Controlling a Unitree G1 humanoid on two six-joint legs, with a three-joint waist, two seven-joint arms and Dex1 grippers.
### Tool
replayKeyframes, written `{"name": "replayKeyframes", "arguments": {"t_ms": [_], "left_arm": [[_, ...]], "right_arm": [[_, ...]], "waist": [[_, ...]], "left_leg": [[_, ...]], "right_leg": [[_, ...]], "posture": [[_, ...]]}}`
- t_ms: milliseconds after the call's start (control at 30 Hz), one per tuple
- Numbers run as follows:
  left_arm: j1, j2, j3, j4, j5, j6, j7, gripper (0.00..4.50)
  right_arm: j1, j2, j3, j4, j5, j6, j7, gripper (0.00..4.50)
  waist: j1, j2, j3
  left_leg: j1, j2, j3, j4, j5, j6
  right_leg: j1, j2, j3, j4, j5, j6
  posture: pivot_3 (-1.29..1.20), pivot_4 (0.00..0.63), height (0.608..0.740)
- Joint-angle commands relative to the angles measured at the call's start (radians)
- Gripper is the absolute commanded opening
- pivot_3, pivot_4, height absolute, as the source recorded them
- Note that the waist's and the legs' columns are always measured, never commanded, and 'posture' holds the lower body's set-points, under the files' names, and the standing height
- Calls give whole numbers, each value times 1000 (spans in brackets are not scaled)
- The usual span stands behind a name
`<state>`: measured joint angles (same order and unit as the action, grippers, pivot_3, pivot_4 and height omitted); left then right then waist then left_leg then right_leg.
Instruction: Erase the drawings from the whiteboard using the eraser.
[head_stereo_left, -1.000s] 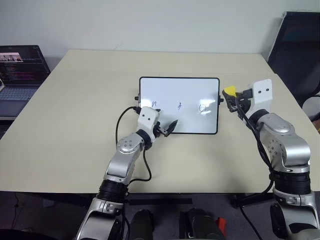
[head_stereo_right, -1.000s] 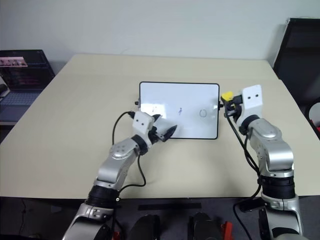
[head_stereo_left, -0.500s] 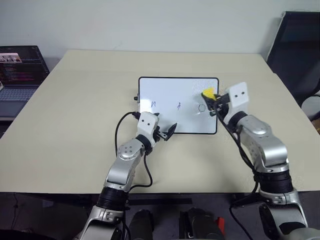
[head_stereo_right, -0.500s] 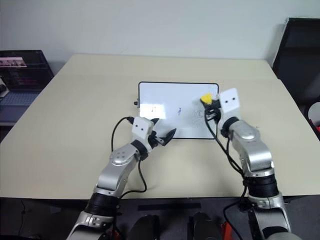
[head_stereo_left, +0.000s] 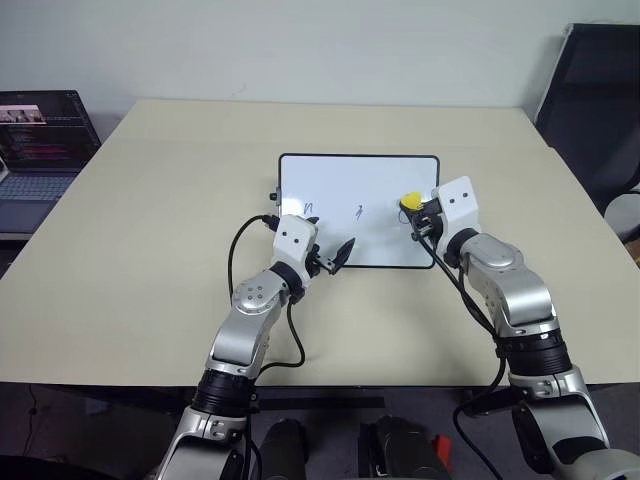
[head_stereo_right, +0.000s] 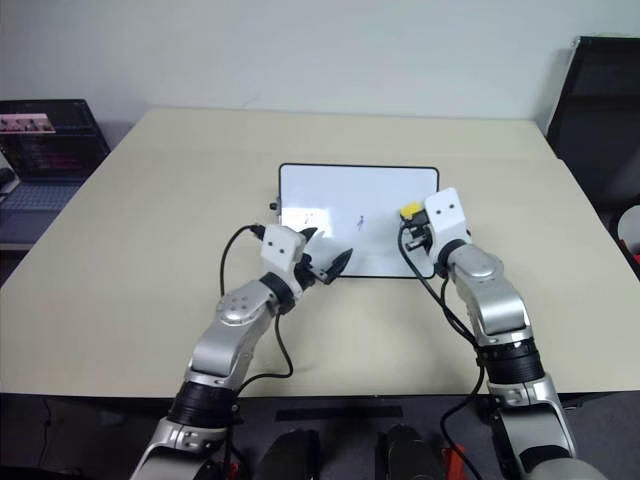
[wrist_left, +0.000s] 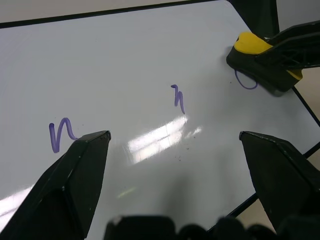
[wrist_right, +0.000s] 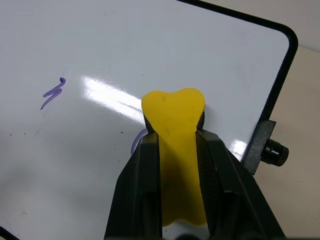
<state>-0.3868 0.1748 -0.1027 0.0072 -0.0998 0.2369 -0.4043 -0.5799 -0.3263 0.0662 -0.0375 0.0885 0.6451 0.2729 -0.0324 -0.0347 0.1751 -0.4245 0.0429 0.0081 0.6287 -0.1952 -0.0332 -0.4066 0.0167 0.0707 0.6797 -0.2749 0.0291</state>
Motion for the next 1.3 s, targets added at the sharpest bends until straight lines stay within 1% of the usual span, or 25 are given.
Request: {"name": "replayKeyframes", "arguments": {"t_ms": [33,333,433,567,700,833,933,1167,1300], "left_arm": [[-22,0,12,-45,-11,-2,2,4500],[-13,6,21,-46,-11,1,0,4500],[-11,4,20,-50,-11,4,2,4500],[-9,1,16,-52,-10,6,2,4500],[-14,-1,15,-46,-10,5,0,4500],[-22,-1,18,-38,-7,1,1,4500],[-23,-1,19,-39,-6,1,3,4500],[-8,1,21,-61,-6,11,10,4500],[-8,0,22,-65,-7,16,13,4500]], "right_arm": [[11,-8,6,-51,-17,40,-2,662],[160,-54,0,-233,-1,171,38,662],[176,-65,-6,-262,4,187,49,662],[128,-43,-38,-244,14,145,36,662],[49,-13,-56,-192,6,14,13,662],[-13,14,-29,-133,-8,-73,8,662],[-20,25,3,-114,-23,-81,12,662],[-2,-26,112,-118,-89,93,44,662],[9,-21,113,-157,-87,172,37,662]], "waist": [[0,0,0],[0,0,0],[-1,0,0],[-2,0,0],[-4,0,0],[-2,0,0],[-1,0,0],[0,0,0],[0,0,0]], "left_leg": [[0,0,0,0,0,0],[0,0,0,0,0,0],[0,0,0,0,0,0],[0,-1,0,0,0,0],[0,-1,1,0,0,0],[0,-2,0,0,0,0],[0,-1,0,0,0,0],[0,0,0,0,0,0],[0,0,0,0,0,0]], "right_leg": [[0,0,0,0,0,0],[0,0,0,0,0,0],[0,0,0,0,0,0],[0,0,0,0,0,0],[0,1,0,0,0,0],[0,1,0,-1,0,0],[0,0,0,-1,0,0],[0,0,0,-1,0,0],[0,0,0,-1,0,0]], "posture": [[0,150,740],[0,150,740],[0,150,740],[0,150,740],[0,150,740],[0,150,740],[0,150,740],[0,150,740],[0,150,740]]}}
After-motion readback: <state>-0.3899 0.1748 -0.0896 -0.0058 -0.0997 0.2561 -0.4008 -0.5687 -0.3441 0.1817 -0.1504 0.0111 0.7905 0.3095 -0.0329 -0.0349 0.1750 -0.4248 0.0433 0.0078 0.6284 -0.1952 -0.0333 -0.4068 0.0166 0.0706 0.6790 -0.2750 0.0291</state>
